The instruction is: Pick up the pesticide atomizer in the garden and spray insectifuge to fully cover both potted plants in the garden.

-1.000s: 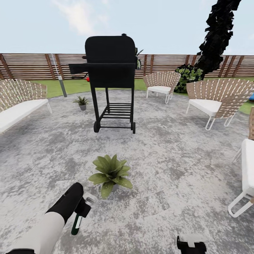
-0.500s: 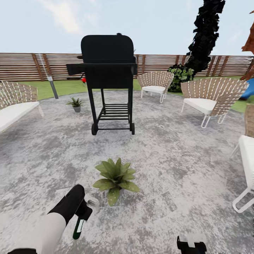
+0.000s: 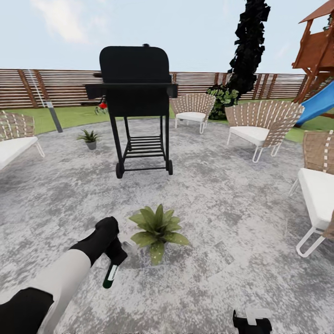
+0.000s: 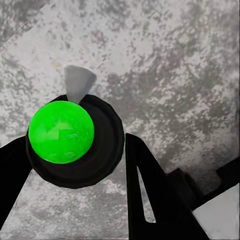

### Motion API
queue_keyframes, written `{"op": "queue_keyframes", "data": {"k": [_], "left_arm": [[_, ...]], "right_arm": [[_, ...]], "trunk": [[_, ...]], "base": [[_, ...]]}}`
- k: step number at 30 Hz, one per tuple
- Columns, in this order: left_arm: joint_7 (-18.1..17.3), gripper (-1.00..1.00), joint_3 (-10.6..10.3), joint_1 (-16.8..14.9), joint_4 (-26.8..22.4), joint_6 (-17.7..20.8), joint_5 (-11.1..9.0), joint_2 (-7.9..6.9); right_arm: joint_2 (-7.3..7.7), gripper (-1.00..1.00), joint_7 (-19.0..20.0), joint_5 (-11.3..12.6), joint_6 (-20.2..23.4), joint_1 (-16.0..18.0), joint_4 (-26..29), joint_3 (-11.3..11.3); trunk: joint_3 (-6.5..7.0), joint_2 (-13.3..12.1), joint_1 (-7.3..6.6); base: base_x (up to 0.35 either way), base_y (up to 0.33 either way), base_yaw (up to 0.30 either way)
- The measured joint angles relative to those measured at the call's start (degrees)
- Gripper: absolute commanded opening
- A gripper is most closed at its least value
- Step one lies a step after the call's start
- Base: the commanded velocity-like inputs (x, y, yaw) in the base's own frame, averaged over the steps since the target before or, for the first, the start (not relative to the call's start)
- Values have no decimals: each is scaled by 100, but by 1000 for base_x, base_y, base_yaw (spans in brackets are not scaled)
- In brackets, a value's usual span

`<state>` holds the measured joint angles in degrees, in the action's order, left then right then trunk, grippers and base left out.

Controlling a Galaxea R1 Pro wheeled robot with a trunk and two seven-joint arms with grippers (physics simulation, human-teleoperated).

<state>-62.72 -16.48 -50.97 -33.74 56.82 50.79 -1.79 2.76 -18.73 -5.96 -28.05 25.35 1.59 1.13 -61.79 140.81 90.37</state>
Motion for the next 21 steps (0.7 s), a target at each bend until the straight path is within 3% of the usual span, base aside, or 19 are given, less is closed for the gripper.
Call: {"op": "queue_keyframes", "data": {"k": [2,4,7,11,21], "left_arm": [[-762,-100,-160,-199,-9,-22,437,4],[-1483,-100,-196,-326,-70,-33,1087,12],[-2124,-100,-198,-376,-93,-44,1455,29],[-2400,-100,-198,-604,-96,-26,1543,23],[-2446,-100,-173,-688,-94,5,1556,69]], "right_arm": [[1,100,1,-1,0,0,-2,1],[5,100,0,-2,-2,1,-4,1],[1,100,-1,-2,-3,2,-2,2],[-2,100,-7,5,-2,1,5,1],[-2,100,-5,6,0,0,7,1]], "trunk": [[0,0,-1],[0,0,-1],[0,0,-1],[0,0,-1],[-1,0,0]], "base": [[-17,203,-1],[-3,48,0],[-1,12,0],[3,59,-126],[17,284,-278]]}}
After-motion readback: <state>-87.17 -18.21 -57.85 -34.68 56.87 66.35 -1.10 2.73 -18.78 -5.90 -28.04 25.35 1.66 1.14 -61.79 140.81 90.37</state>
